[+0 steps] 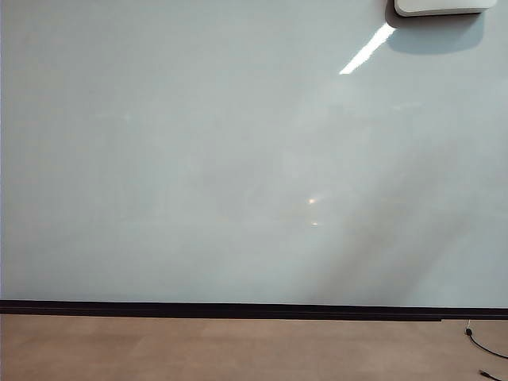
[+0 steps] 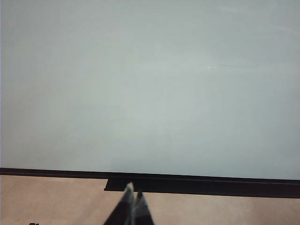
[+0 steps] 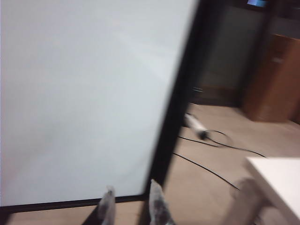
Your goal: Pick up the pen on the shelf to the right of the whiteboard and draw a cross mark.
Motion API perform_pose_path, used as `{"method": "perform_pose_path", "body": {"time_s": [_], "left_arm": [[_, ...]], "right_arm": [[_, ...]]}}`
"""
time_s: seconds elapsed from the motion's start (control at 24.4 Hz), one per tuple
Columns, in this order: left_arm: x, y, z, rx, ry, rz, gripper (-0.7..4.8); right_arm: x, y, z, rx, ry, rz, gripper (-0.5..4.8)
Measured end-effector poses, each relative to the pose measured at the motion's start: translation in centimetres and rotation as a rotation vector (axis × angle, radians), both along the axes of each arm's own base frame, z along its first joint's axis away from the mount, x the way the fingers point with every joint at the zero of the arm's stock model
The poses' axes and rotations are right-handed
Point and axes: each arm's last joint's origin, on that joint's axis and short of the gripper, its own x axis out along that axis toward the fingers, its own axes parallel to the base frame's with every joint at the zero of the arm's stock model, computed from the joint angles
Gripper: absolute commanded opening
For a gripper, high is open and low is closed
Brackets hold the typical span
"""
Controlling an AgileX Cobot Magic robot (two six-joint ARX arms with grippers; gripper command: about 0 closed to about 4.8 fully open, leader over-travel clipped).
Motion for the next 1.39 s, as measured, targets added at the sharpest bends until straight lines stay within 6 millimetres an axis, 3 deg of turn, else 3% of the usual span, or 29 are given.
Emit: {"method": "perform_pose_path", "body": {"time_s": [0.37,0.61,0.78,1.11,1.23,1.39], "left_arm": [[0.00,0.00,0.00,0.000,0.000,0.000,-0.04],[0.00,0.00,0.00,0.000,0.000,0.000,-0.04],[0.00,0.00,0.00,0.000,0.000,0.000,-0.04],[0.00,0.00,0.00,0.000,0.000,0.000,-0.04],[0.00,0.00,0.00,0.000,0.000,0.000,-0.04],[0.00,0.00,0.00,0.000,0.000,0.000,-0.04]], "right_arm": [[-0.05,-0.16,0.00,0.016,-0.005,-0.057,1.06],[0.02,0.03,-0.10,0.097,-0.018,0.018,1.50],[0.04,0.15,-0.07,0.097,-0.018,0.061,2.12],[0.04,0.19,0.01,0.109,-0.022,0.075,2.15],[0.03,0.19,0.04,0.109,-0.023,0.077,2.56],[-0.02,0.20,0.30,0.097,-0.028,0.076,2.57]]}}
